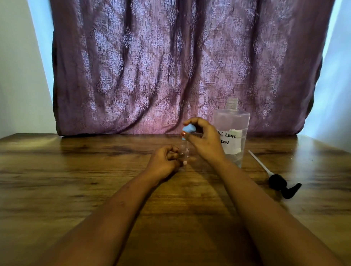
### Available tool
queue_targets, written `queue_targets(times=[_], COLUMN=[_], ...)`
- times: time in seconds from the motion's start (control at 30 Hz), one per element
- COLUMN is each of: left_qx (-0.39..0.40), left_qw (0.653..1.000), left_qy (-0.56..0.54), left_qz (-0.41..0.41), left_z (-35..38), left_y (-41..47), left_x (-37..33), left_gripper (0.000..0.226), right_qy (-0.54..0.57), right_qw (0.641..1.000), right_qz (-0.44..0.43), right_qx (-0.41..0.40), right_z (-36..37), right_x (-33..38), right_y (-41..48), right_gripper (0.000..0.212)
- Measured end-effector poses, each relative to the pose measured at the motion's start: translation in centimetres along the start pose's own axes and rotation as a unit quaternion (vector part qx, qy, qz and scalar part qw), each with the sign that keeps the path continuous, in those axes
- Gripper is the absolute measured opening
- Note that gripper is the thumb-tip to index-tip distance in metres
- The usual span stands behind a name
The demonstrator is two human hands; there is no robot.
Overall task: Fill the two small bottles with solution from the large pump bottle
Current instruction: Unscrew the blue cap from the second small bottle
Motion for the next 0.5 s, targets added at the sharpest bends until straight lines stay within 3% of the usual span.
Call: queue_targets(times=[0.1,0.2,0.3,0.4,0.5], left_qx=[0.004,0.005,0.001,-0.001,0.004], left_qw=[1.000,1.000,1.000,1.000,1.000], left_qy=[-0.008,-0.003,0.008,0.025,0.031], left_qz=[-0.006,-0.010,-0.010,-0.005,0.000], left_z=[-0.1,-0.4,-0.9,-1.4,-1.4], left_y=[-0.1,0.0,0.2,0.4,0.2], left_x=[-0.1,0.0,0.3,0.4,0.3], left_gripper=[0.035,0.036,0.036,0.036,0.036], right_qy=[0.008,-0.127,-0.300,-0.451,-0.507], right_qw=[1.000,0.992,0.953,0.890,0.858], right_qz=[0.000,-0.008,-0.009,0.035,0.065], right_qx=[-0.019,0.006,0.034,0.057,0.055], right_z=[-0.2,0.1,0.2,0.1,-0.1], right_x=[0.4,-0.3,-1.1,-2.1,-2.8], right_y=[0.3,0.2,0.2,0.0,-0.4], right_gripper=[0.028,0.034,0.025,0.018,0.016])
Point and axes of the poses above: each hand's wrist, its own y-axis towards the middle knuckle, its own z-axis out of the palm, x = y × z, the point moved 3 cm from there along y, towards the middle knuckle, and after that the axes turned 13 degrees about y, right-handed, at the moved point
